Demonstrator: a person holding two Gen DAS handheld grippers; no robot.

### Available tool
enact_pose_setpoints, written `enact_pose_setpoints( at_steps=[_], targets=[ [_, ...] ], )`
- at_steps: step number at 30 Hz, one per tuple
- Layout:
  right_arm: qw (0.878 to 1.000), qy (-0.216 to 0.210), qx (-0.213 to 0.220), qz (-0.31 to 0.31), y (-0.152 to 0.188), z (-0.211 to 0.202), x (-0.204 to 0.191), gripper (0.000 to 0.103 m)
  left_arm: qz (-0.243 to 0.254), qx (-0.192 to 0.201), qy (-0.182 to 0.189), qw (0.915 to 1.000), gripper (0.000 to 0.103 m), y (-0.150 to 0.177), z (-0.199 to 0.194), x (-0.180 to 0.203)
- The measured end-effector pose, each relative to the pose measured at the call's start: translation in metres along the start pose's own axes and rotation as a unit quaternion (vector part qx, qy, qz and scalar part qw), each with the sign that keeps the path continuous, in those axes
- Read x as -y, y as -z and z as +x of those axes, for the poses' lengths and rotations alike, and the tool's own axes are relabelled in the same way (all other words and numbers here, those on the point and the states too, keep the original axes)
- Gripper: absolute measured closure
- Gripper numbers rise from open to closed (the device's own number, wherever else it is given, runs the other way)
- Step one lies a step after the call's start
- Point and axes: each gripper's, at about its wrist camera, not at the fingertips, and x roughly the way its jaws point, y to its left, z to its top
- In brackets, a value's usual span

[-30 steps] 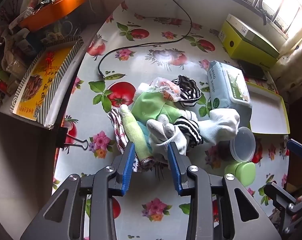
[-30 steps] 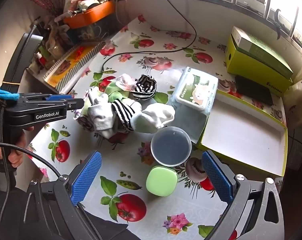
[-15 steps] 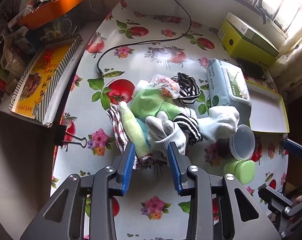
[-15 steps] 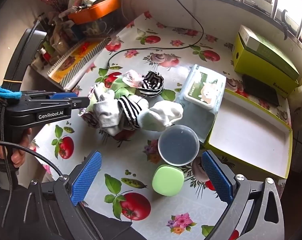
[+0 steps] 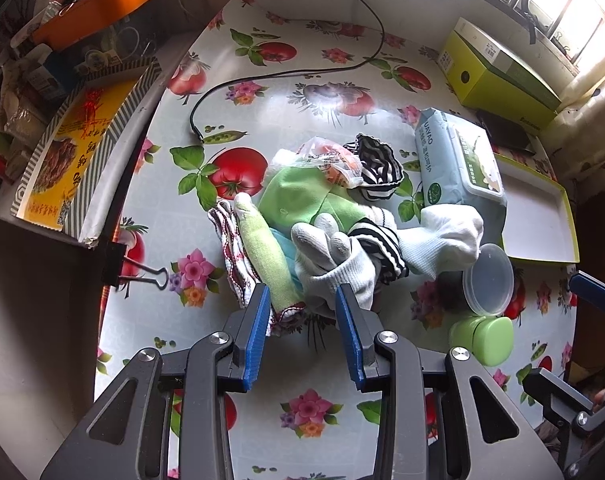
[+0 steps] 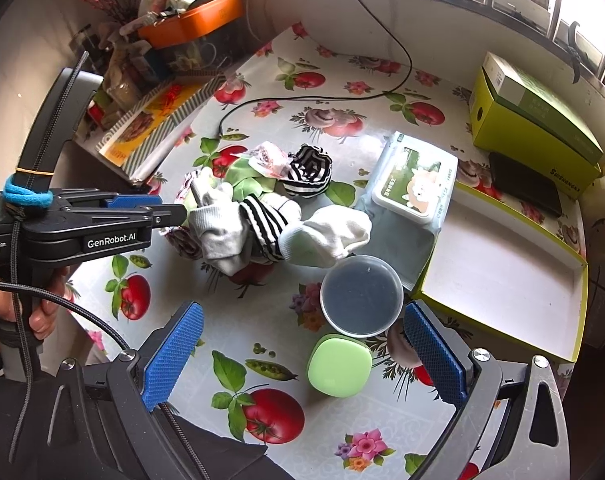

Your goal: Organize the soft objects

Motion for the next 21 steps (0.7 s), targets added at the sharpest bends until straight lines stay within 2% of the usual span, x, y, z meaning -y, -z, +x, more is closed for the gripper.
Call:
enact_pose_setpoints(
  at_steps=[21],
  targets=[
    [1.0, 0.001, 0.0, 0.002, -0.0024, 0.0003, 0.0014, 0.002, -0.002, -0.008, 0.005, 1.0, 0.068, -0.0023, 0.004, 0.0023]
  ],
)
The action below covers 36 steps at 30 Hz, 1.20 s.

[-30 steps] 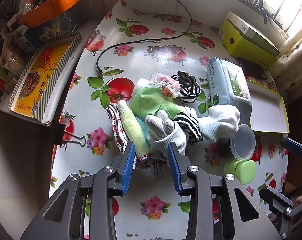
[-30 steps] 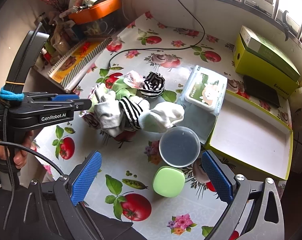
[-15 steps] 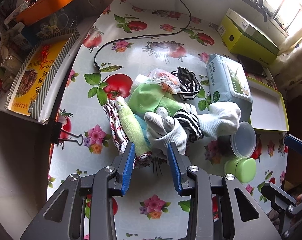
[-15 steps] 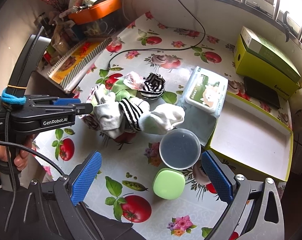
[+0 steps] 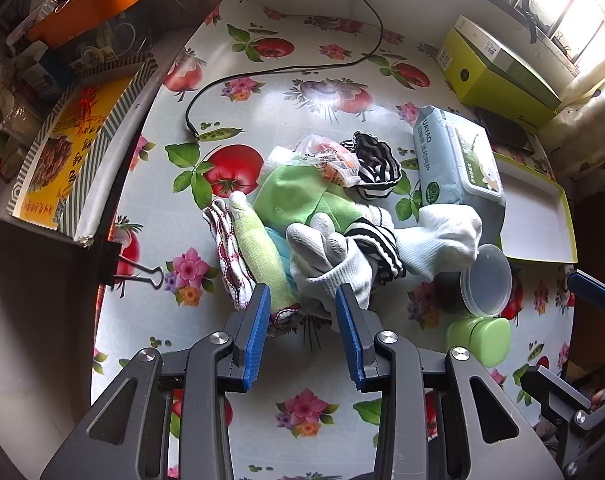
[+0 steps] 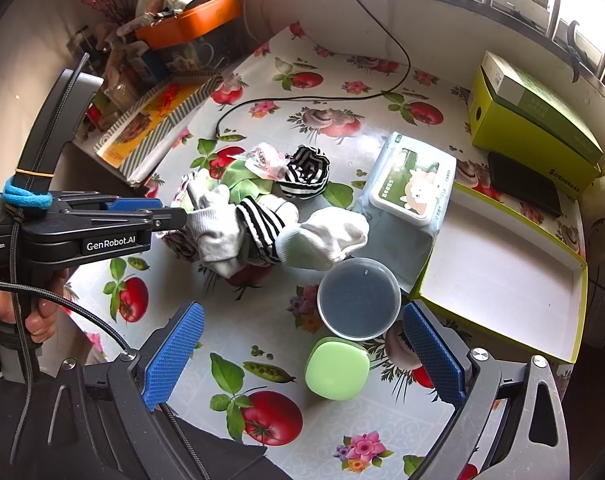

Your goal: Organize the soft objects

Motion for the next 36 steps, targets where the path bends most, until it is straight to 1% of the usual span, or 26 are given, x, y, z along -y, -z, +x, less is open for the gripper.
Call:
enact_pose_setpoints(
  at_steps=[6, 14, 31, 36],
  targets=[
    [1.0, 0.0, -0.001, 0.0, -0.0005, 0.0006, 0.0004, 0.003, -0.005, -0.002, 0.004, 1.0, 0.068, -0.0005, 0.0005, -0.0017],
    [1.0, 0.003, -0.002, 0.0, -0.0017, 0.0007, 0.0007, 0.004, 0.0, 0.001, 0.005, 1.0, 0.068, -0.002, 0.0004, 0.0002],
    [1.0, 0.006, -0.007, 0.004, -0.0078, 0.0072, 0.0062, 0.004, -0.006, 0.001, 0.026, 0.9996, 0.068, -0.0054, 0.0013, -0.0018],
    [1.0, 0.001, -0.008, 0.002, -0.0092, 0.0096, 0.0074, 0.004, -0.006, -0.001, 0.024, 0.9997, 0.068, -0.0059, 0.0026, -0.0004]
  ],
)
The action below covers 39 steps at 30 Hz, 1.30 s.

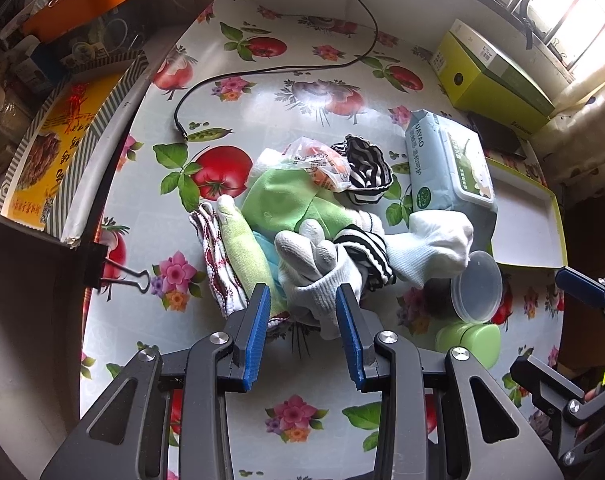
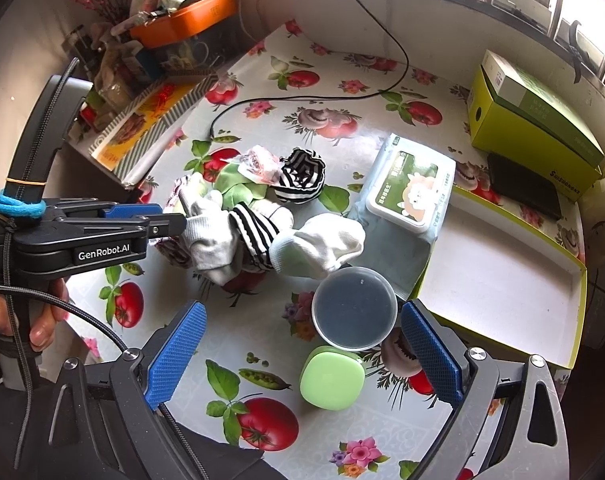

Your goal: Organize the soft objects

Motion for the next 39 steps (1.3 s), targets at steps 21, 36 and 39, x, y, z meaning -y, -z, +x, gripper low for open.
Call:
enact_pose_setpoints(
  at_steps=[21, 36, 39],
  targets=[
    [1.0, 0.02, -0.004, 0.015, -0.003, 0.004, 0.005, 0.005, -0.008, -0.001, -0.018, 0.9998, 0.068, -0.001, 0.004, -0.006],
    [1.0, 0.016, -0.003, 0.016, -0.004, 0.004, 0.004, 0.005, -0.01, -0.002, -0.02, 0.9997, 0.068, -0.001, 0.007, -0.01],
    [1.0, 0.014, -0.004, 0.017, -0.005, 0.004, 0.003, 0.005, -0.011, -0.005, -0.02, 0.9997, 0.068, -0.001, 0.007, -0.01]
  ],
)
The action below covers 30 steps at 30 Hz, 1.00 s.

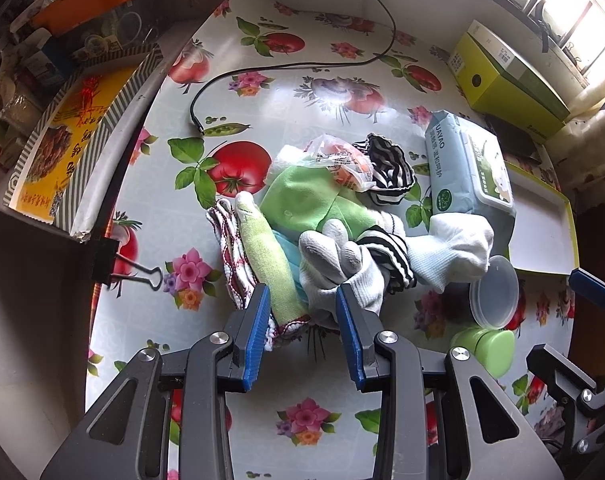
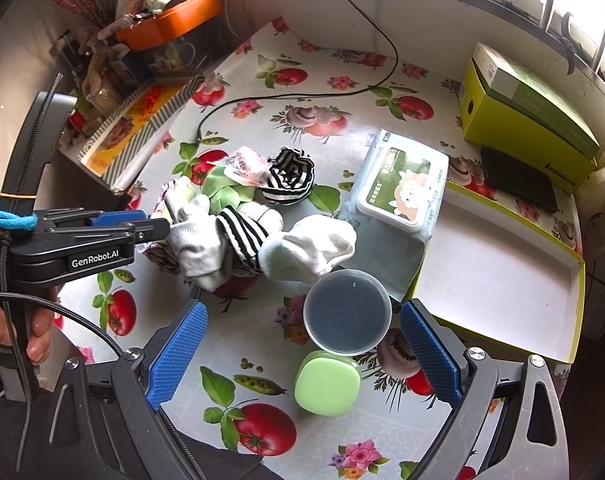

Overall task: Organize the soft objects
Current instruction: 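Close left gripper on green towel with red-white trim while right gripper closes near white sock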

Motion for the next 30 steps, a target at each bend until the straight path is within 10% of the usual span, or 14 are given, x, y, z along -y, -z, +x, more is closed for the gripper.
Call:
enact_pose_setpoints(
  at_steps=[30],
  targets=[
    [1.0, -0.011, -0.016, 0.016, -0.03, 0.032, 0.01, 0.023, -0.062, -0.007, 0.033, 0.9975, 0.068, -0.009, 0.01, -0.035]
  ],
)
